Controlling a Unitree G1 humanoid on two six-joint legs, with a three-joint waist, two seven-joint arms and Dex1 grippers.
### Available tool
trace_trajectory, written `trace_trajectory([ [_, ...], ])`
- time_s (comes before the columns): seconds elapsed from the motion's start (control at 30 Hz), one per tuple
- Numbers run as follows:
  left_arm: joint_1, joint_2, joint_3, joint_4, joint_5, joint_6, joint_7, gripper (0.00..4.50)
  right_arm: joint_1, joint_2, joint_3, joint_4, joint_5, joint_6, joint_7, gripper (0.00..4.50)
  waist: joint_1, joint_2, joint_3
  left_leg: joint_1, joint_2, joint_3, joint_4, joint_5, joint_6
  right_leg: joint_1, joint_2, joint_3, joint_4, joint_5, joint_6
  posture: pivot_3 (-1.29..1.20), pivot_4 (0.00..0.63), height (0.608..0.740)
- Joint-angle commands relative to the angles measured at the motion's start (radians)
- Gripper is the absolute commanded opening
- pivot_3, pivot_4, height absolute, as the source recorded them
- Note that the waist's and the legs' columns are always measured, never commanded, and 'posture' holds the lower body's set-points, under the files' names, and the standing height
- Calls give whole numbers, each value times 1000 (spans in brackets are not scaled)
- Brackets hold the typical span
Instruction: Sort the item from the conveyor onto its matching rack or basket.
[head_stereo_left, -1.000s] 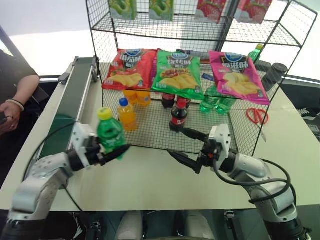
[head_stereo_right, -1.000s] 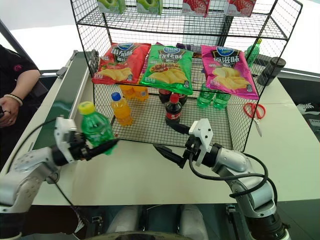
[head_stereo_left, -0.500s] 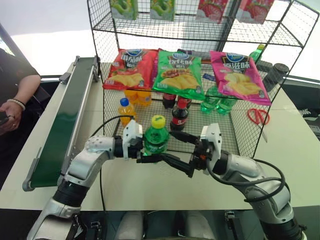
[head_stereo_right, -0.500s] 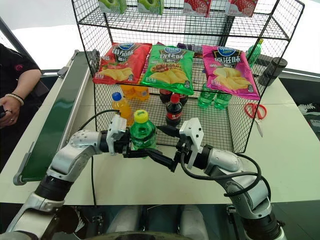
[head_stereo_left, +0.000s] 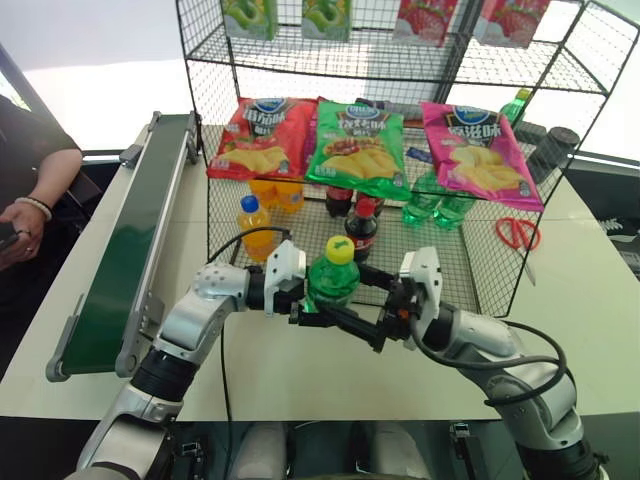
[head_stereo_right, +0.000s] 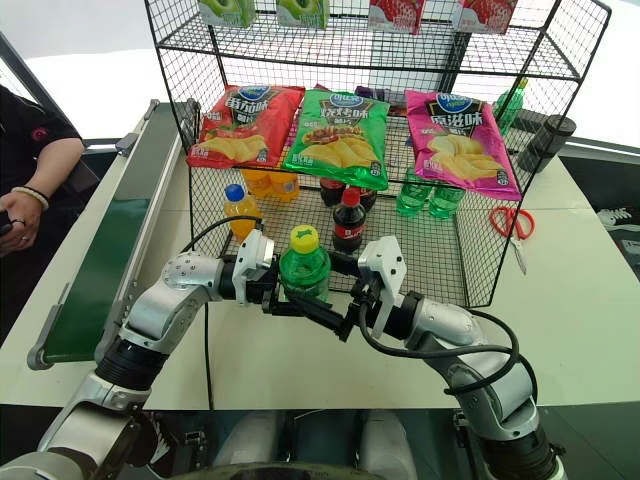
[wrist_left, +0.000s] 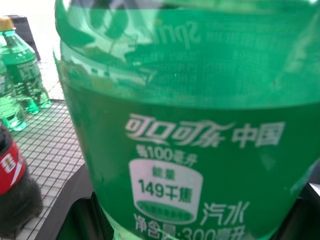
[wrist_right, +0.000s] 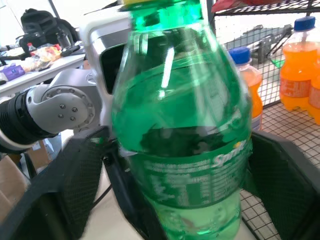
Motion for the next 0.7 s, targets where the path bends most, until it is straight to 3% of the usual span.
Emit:
trace_trajectory([
  [0.03, -18, -12, 1, -52, -17, 3, 0, 2780, -13, 14, 5, -23, 25, -6, 9, 3002, 0, 0, 0, 0, 0, 0, 0, 0, 0, 0, 0, 0, 0, 0, 0, 0, 150, 729],
  [0.1, -15, -8, 1, -63, -38, 40, -9, 2780, -15, 17, 3, -22, 19, -12, 4, 3002, 0, 0, 0, 0, 0, 0, 0, 0, 0, 0, 0, 0, 0, 0, 0, 0, 150, 729],
  [0.17, -15, -1, 3, -63, -46, 71, -13, 3846, -16, 20, 2, -20, 14, -17, 2, 3002, 0, 0, 0, 0, 0, 0, 0, 0, 0, 0, 0, 0, 0, 0, 0, 0, 150, 729],
  [0.23, -12, 6, 5, -50, -26, 62, -6, 4370, -15, 23, -1, -19, 8, -23, -1, 3002, 0, 0, 0, 0, 0, 0, 0, 0, 0, 0, 0, 0, 0, 0, 0, 0, 150, 729],
  [0.6, 100, 81, 92, -28, 29, 42, 114, 4370, 70, 4, -191, 41, -107, -154, -78, 3002, 2, 0, 0, 0, 0, 0, 0, 0, 0, 0, 0, 0, 0, 0, 0, 0, 150, 729],
  [0.7, 139, 40, 145, -51, 31, -39, 194, 4370, 127, 12, -265, 106, -181, -230, -125, 3002, 4, 0, 0, 0, 0, 0, 0, 0, 0, 0, 0, 0, 0, 0, 0, 0, 150, 729],
])
